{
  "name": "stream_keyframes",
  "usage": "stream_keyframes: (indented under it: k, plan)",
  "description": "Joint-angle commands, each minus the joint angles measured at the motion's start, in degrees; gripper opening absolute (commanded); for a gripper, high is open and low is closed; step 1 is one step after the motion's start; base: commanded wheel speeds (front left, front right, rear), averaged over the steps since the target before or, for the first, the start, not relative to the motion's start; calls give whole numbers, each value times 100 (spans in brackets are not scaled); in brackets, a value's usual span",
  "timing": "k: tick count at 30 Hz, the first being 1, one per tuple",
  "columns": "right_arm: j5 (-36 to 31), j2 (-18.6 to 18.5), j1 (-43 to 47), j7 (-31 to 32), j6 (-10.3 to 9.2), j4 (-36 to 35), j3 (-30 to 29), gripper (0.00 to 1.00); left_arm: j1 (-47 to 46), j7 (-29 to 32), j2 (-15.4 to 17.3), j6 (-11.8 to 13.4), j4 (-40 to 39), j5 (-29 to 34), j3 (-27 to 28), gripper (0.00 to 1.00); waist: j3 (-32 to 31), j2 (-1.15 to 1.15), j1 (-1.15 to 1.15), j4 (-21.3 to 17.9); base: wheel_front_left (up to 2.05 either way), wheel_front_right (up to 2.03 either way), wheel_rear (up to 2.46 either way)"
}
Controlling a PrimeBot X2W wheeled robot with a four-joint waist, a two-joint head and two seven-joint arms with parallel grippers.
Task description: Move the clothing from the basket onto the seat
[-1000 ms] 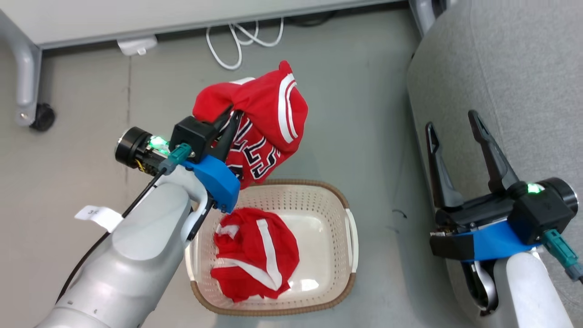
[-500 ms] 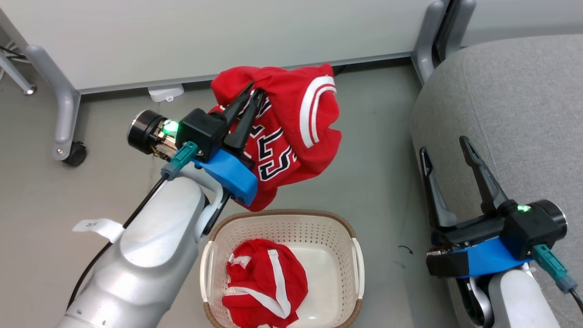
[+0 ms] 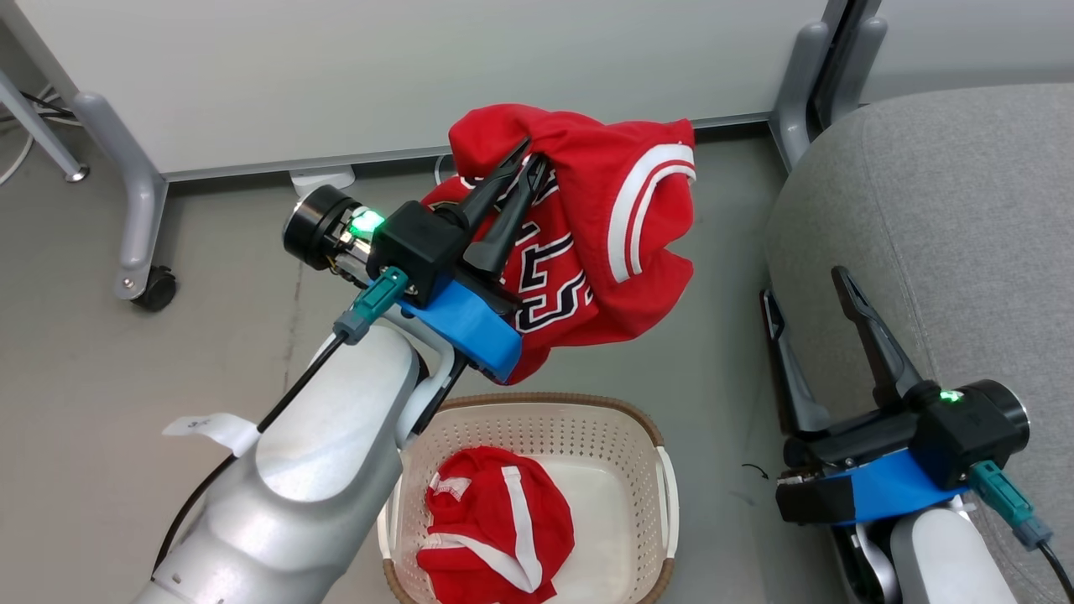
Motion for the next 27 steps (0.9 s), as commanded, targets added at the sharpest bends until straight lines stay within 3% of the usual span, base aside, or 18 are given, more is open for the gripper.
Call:
stream_keyframes:
  k: [1, 15, 27]
  plan:
    - [35, -23, 87, -22, 3, 1, 19, 100, 43, -29, -5, -20, -32, 34, 9, 0, 3, 0, 1, 2, 0, 0, 0]
    - [98, -23, -251, -22, 3, 203, 946, 100, -15, -29, -117, -68, -81, 128, -22, 0, 65, 0, 1, 77, 0, 0, 0]
    - [236, -24, -1080, -21, 3, 1035, 1509, 100, -168, -29, -333, -99, -145, 197, -136, 0, 226, 0, 1, 289, 0, 0, 0]
